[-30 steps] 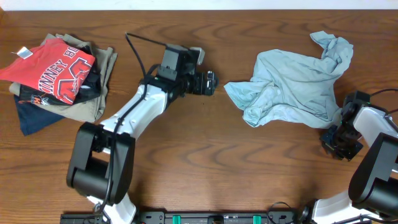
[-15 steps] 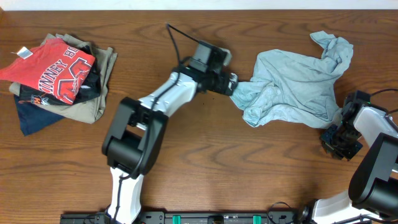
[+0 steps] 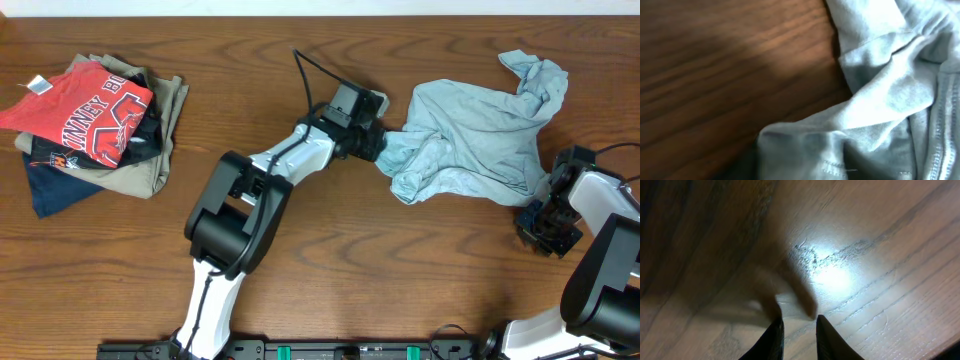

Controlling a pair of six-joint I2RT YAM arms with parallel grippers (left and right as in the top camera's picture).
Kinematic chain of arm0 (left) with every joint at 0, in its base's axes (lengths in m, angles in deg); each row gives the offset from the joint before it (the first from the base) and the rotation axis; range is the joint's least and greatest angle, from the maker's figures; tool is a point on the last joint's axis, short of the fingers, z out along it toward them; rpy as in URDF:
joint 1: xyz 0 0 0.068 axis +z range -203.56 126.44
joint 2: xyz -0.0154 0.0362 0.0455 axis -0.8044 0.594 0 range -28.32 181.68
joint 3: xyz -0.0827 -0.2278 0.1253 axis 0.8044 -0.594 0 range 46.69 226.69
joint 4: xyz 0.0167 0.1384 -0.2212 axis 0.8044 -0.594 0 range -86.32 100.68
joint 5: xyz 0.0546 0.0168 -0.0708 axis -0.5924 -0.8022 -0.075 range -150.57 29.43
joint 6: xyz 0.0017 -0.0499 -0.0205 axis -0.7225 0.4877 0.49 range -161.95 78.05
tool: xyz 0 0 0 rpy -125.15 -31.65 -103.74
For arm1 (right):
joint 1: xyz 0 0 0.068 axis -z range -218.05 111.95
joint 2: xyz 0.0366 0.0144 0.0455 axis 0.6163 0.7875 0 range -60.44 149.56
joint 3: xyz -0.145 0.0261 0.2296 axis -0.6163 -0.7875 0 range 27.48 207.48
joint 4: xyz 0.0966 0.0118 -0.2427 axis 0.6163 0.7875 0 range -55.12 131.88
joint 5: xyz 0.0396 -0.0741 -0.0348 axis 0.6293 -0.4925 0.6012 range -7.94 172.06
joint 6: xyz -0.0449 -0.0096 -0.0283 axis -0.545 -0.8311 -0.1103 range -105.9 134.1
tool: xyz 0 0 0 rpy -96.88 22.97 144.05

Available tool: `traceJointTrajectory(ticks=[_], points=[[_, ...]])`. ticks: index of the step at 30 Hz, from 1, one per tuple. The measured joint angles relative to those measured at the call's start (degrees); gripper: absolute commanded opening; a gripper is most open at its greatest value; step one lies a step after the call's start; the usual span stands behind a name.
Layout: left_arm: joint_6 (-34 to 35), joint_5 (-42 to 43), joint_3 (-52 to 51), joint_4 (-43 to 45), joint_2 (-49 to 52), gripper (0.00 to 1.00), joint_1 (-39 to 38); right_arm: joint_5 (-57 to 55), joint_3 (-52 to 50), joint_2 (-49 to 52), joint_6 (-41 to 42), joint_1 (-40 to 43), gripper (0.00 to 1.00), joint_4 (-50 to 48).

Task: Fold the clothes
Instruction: 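Reach the left gripper to the t-shirt's left edge and grasp it, then drag the t-shirt leftward with the left gripper and release it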

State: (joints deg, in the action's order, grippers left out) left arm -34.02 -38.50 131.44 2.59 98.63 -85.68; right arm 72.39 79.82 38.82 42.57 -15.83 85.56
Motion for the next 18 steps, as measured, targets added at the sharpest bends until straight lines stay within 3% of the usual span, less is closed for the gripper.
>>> traceJointTrajectory(ticks=[8,13,18], points=[[0.0,0.2,0.0,-4.0,-0.7,0.06,1.2,4.0,0.4,0.0,-3.6,0.0,0.05,1.2],[0.0,0.2,0.0,-11.1,-6.2,0.06,7.6,11.6,4.1,0.1,-9.6,0.0,0.1,4.1],[0.0,-0.4,0.0,-10.7,-16.5,0.06,16.8,18.1,8.5,-1.5,-14.9,-0.3,0.18,-0.5]])
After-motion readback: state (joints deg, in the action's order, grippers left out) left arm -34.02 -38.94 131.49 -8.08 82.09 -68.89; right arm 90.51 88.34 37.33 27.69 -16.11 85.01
